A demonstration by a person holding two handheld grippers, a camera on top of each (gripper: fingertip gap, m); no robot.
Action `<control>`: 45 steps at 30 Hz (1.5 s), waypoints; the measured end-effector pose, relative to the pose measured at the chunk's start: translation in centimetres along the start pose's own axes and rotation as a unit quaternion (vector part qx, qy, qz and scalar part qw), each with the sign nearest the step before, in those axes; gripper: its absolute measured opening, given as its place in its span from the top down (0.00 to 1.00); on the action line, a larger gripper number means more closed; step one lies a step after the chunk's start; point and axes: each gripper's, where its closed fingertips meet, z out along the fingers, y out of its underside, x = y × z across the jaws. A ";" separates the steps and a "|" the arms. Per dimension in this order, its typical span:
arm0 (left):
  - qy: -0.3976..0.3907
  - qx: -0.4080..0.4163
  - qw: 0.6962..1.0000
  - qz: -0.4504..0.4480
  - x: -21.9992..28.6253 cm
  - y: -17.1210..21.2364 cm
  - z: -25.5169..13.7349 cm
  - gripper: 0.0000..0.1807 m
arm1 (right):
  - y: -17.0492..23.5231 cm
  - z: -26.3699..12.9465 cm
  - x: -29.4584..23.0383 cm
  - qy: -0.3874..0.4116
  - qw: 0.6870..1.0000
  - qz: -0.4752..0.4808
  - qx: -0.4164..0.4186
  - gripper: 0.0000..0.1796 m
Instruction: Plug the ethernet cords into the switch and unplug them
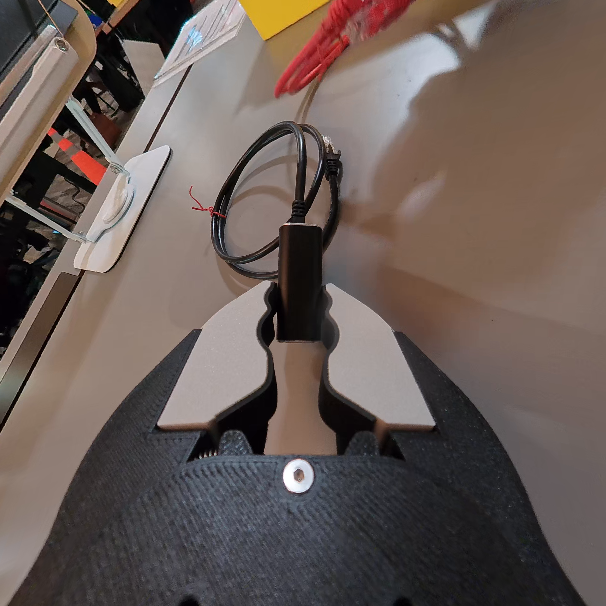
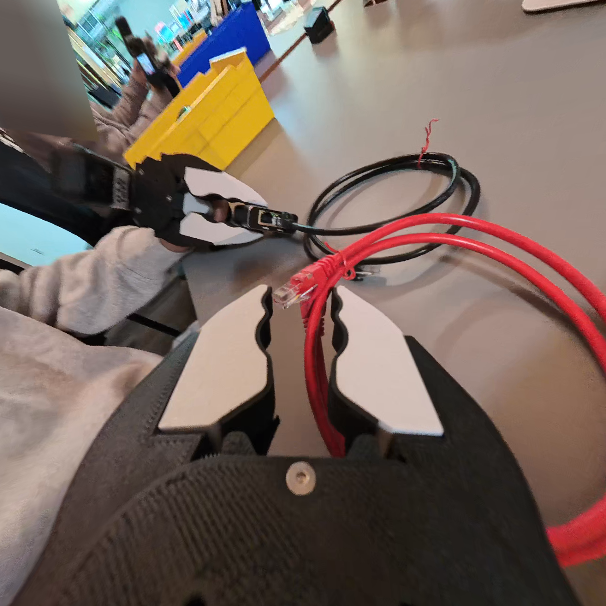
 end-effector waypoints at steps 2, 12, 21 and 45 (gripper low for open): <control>0.000 0.000 1.000 0.000 0.0 0.0 0.0 0.86 | 0.6 0.3 0.1 0.001 1.000 -0.008 -0.016 0.81; 0.001 0.000 1.000 0.001 0.0 0.0 0.0 0.86 | -1.5 -1.1 -0.9 -0.131 0.976 0.165 0.054 0.84; 0.001 0.001 1.000 0.002 0.0 -0.1 0.0 0.86 | -0.9 -0.6 -1.1 -0.119 0.982 0.145 0.030 0.84; 0.001 0.001 1.000 0.003 0.1 -0.1 0.0 0.86 | 2.6 0.6 3.0 0.176 0.955 -0.208 -0.118 0.64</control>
